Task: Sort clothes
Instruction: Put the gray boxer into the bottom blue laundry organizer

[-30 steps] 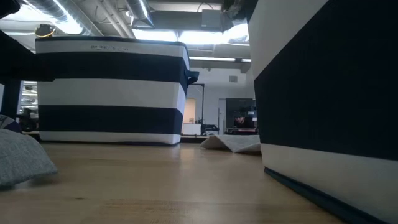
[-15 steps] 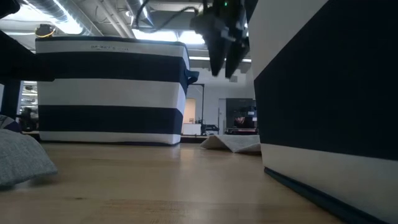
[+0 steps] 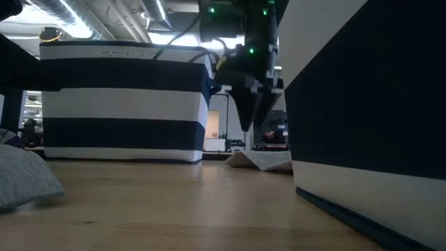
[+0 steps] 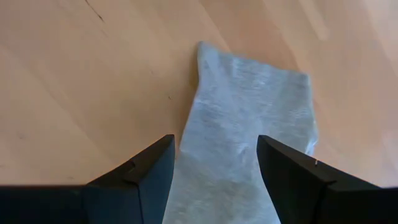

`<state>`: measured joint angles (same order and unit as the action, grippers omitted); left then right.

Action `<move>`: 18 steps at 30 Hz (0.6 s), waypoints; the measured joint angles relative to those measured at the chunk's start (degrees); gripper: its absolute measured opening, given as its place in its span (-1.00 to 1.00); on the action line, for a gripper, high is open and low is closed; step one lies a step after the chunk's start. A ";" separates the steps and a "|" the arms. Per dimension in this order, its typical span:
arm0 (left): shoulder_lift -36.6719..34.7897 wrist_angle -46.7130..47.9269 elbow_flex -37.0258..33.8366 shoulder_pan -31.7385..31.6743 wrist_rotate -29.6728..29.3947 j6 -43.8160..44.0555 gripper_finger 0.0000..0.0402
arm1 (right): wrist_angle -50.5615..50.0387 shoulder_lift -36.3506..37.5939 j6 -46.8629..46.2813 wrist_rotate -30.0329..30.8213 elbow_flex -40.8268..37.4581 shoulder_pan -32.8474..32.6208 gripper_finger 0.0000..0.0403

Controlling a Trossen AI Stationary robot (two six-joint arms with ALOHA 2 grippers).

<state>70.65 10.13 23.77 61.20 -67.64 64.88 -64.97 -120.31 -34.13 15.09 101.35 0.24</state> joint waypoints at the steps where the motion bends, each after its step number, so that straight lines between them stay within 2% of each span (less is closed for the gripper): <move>1: 0.00 -0.02 0.00 0.01 0.00 0.01 -0.01 | 1.22 0.03 0.12 -0.16 -1.08 0.21 0.14; 18: 0.00 -0.02 0.00 0.01 0.02 -0.20 -0.01 | 16.54 0.05 0.39 -0.27 -14.68 1.41 0.14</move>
<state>70.65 10.11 23.77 61.21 -67.61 64.69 -48.43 -120.26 -33.74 14.82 86.66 1.65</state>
